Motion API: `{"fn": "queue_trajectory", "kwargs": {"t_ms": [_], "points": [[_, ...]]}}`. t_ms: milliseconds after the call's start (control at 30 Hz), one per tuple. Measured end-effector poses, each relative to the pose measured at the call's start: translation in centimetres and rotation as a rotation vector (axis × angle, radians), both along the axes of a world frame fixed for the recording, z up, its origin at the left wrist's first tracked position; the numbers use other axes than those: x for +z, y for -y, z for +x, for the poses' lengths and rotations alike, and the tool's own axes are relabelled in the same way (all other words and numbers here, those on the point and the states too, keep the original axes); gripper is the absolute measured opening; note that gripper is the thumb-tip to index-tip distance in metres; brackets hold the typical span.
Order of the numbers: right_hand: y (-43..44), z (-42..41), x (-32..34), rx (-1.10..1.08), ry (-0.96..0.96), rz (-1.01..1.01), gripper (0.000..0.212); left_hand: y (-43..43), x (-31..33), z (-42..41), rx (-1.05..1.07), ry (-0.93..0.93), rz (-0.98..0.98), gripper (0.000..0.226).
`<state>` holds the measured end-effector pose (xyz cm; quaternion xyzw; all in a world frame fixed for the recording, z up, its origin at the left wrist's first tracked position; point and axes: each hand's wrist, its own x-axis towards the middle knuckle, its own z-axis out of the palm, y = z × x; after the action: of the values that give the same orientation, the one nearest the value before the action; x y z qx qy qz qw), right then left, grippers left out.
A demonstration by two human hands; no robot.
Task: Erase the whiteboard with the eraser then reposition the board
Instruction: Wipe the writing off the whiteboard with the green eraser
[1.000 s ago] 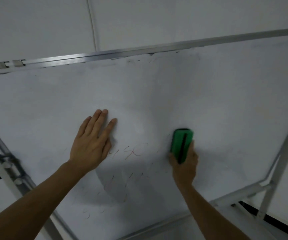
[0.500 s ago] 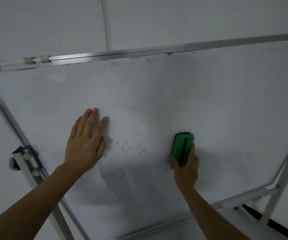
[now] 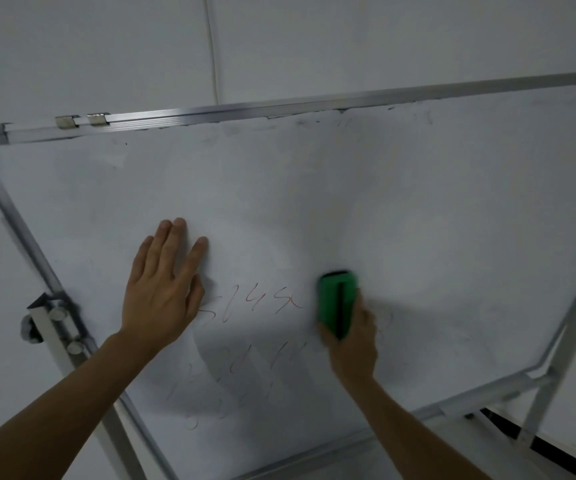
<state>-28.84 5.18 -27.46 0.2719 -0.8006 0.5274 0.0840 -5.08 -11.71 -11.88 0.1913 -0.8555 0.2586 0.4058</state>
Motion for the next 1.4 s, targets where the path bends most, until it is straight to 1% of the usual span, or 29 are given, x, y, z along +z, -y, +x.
{"fn": "queue_trajectory", "kwargs": {"t_ms": [67,133,167,200,267,300,333,367,400,433,500,533,567,600,633,700,767,833,867,933,967,1033,1067,1100,1133,1200,1233,1333,1400], "points": [[0.1,2.5,-2.3,0.147,-0.257,0.163,0.097,0.1,-0.1,0.1,0.002,-0.002,0.005,0.053],[-0.8,0.9,-2.9,0.184,-0.370,0.221,0.096,0.4,-0.1,0.4,-0.003,0.004,0.006,0.053],[-1.2,-0.5,-2.2,0.125,-0.346,0.178,0.095,0.5,0.0,0.5,-0.009,0.008,-0.003,0.053],[-1.9,-2.0,-1.2,0.036,-0.248,0.100,0.096,0.5,0.1,0.5,-0.019,0.015,-0.016,0.053],[-3.0,-4.8,0.9,-0.139,0.032,-0.088,0.099,0.5,0.5,0.2,-0.046,0.023,-0.030,0.052],[-3.1,-5.4,1.6,-0.210,0.121,-0.161,0.101,0.3,0.6,-0.1,-0.055,0.018,-0.031,0.053],[-2.8,-5.1,2.1,-0.243,0.182,-0.202,0.102,0.1,0.7,-0.5,-0.056,0.013,-0.034,0.053],[-1.8,-3.8,2.1,-0.252,0.195,-0.203,0.101,0.0,0.8,-0.8,-0.053,0.005,-0.034,0.053],[-0.7,-1.7,1.3,-0.229,0.163,-0.163,0.100,0.0,0.9,-1.0,-0.055,0.003,-0.029,0.053],[0.5,0.9,0.0,-0.175,0.076,-0.105,0.098,0.1,0.9,-0.7,-0.054,0.009,-0.024,0.053],[1.3,5.1,-2.8,0.000,-0.199,0.025,0.095,-0.2,0.8,-0.5,-0.053,0.008,-0.010,0.052],[2.0,5.7,-3.7,0.196,-0.346,0.134,0.097,-0.5,0.7,1.0,0.049,-0.027,0.007,0.052],[1.7,5.1,-4.4,0.291,-0.458,0.222,0.102,-0.5,0.7,1.5,0.053,-0.042,0.011,0.053],[1.5,4.3,-4.4,0.308,-0.538,0.250,0.107,-0.4,0.5,2.2,0.045,-0.035,0.004,0.054],[1.4,3.3,-3.4,0.285,-0.564,0.212,0.108,-0.4,0.4,2.9,0.057,-0.018,0.000,0.054],[0.6,0.7,-0.4,0.106,-0.531,0.085,0.101,0.1,0.6,3.5,0.096,-0.050,-0.001,0.055],[-0.4,-2.4,2.8,-0.064,-0.411,-0.052,0.098,0.2,0.7,3.9,0.146,-0.079,0.028,0.057],[-0.2,-3.1,4.3,-0.152,-0.283,-0.136,0.098,0.8,0.5,4.4,0.178,-0.080,0.053,0.058],[0.1,-2.5,4.2,-0.162,-0.260,-0.141,0.096,1.1,0.5,4.5,0.190,-0.070,0.065,0.058],[0.8,0.1,1.5,-0.066,-0.322,-0.053,0.089,1.2,0.4,4.6,0.197,-0.048,0.089,0.058],[0.8,1.6,-0.3,0.012,-0.389,0.040,0.089,1.0,0.4,4.5,0.203,-0.052,0.099,0.059],[0.5,3.7,-3.9,0.182,-0.509,0.261,0.102,0.9,0.3,4.4,0.227,-0.066,0.125,0.061],[0.1,3.7,-4.9,0.250,-0.548,0.318,0.108,0.8,0.3,4.5,0.232,-0.068,0.136,0.061],[-0.1,3.1,-4.9,0.273,-0.581,0.317,0.109,0.8,0.4,4.6,0.233,-0.072,0.138,0.061],[-0.1,2.3,-4.1,0.259,-0.588,0.282,0.103,0.8,0.4,4.9,0.233,-0.067,0.133,0.061],[-0.3,0.4,-1.2,0.140,-0.510,0.149,0.089,1.0,0.4,5.2,0.225,-0.045,0.116,0.060],[-0.4,-0.8,0.6,0.053,-0.440,0.058,0.087,1.1,0.4,5.4,0.218,-0.037,0.103,0.060],[-0.6,-2.9,3.8,-0.104,-0.148,-0.123,0.098,1.5,0.7,5.6,0.190,-0.015,0.056,0.058],[0.0,-1.1,3.7,-0.147,-0.057,-0.158,0.101,1.8,0.7,5.8,0.163,-0.011,0.032,0.057]]}}
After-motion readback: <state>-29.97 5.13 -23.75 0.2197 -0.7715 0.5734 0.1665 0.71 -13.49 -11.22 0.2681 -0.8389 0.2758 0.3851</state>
